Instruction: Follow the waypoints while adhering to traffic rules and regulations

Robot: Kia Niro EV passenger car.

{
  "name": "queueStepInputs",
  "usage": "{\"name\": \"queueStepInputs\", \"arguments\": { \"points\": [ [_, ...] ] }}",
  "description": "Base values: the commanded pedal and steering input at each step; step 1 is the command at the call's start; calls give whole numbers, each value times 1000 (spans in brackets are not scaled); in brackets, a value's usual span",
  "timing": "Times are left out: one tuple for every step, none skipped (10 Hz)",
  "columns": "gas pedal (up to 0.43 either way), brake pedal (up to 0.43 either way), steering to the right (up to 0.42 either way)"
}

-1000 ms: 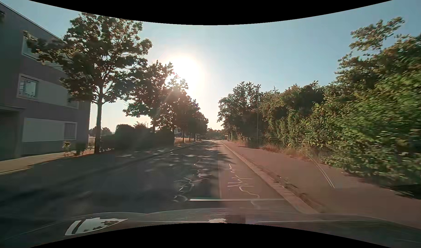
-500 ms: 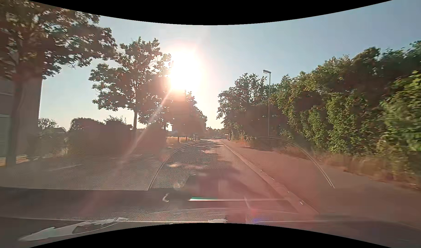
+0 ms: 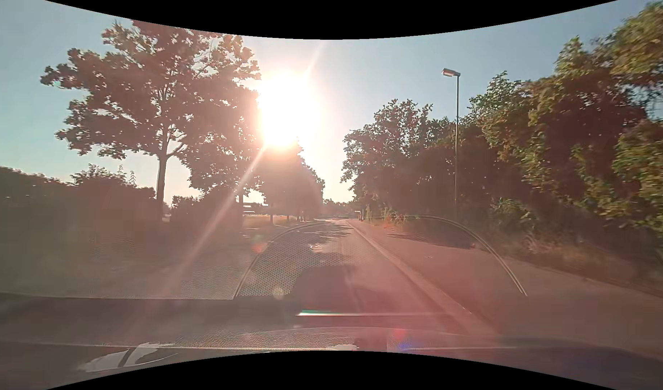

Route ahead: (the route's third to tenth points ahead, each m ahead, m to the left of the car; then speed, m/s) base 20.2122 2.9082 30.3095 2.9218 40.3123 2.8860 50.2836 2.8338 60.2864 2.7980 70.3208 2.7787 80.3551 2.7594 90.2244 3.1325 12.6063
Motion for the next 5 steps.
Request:
{"name": "queueStepInputs", "arguments": {
  "points": [
    [67, 0, 3],
    [67, 0, 3],
    [67, 0, 3],
    [67, 0, 3],
    [67, 0, 3]
  ]
}}
